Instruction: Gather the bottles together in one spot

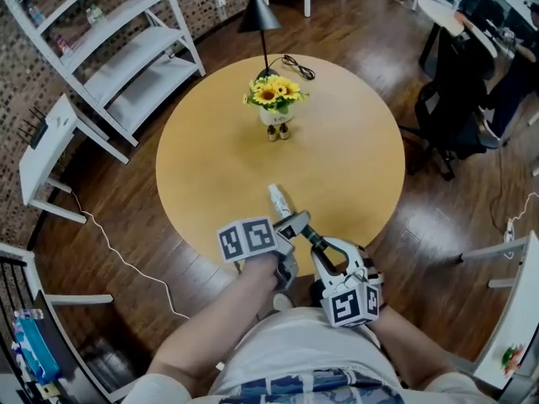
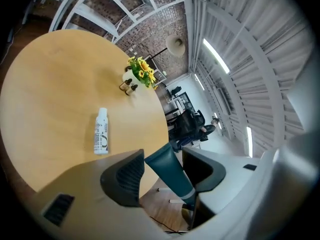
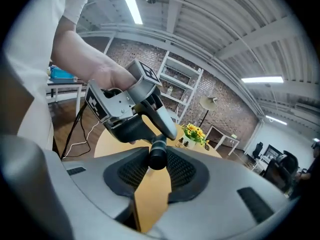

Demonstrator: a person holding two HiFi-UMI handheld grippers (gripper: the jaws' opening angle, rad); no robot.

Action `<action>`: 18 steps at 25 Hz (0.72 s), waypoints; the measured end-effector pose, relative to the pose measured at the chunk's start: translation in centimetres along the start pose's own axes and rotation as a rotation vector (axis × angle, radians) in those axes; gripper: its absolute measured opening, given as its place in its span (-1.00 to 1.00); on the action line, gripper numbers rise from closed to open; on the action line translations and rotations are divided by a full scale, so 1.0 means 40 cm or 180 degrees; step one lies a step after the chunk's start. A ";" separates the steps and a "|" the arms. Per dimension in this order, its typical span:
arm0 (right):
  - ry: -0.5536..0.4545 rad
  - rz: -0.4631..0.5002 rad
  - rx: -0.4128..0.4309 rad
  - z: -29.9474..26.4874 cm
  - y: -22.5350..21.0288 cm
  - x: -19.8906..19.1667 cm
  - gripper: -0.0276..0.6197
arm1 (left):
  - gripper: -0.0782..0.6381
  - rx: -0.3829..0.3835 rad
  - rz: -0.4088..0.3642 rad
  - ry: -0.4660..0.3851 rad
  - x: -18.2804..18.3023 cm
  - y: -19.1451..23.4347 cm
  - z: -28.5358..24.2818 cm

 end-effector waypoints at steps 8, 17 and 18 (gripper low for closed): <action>-0.0243 0.0370 -0.0002 -0.041 -0.178 -0.082 -0.52 | -0.18 -0.0098 -0.0033 -0.0039 0.079 -0.069 -0.160; -0.0372 0.0335 0.0219 -0.110 -0.336 -0.187 -0.47 | -0.29 -0.0081 -0.0611 -0.0424 0.178 -0.153 -0.296; -0.0363 0.0331 0.0248 -0.119 -0.346 -0.199 -0.47 | -0.29 -0.0034 -0.0692 -0.0447 0.185 -0.153 -0.310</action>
Point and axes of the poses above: the fingertips, and each gripper's own axes: z backward along the fingers, y to its left, x out of its top, the point moved 2 cm from there along z, backward along the fingers, and after that the axes turned 2 degrees about -y, right-handed, at the moved point
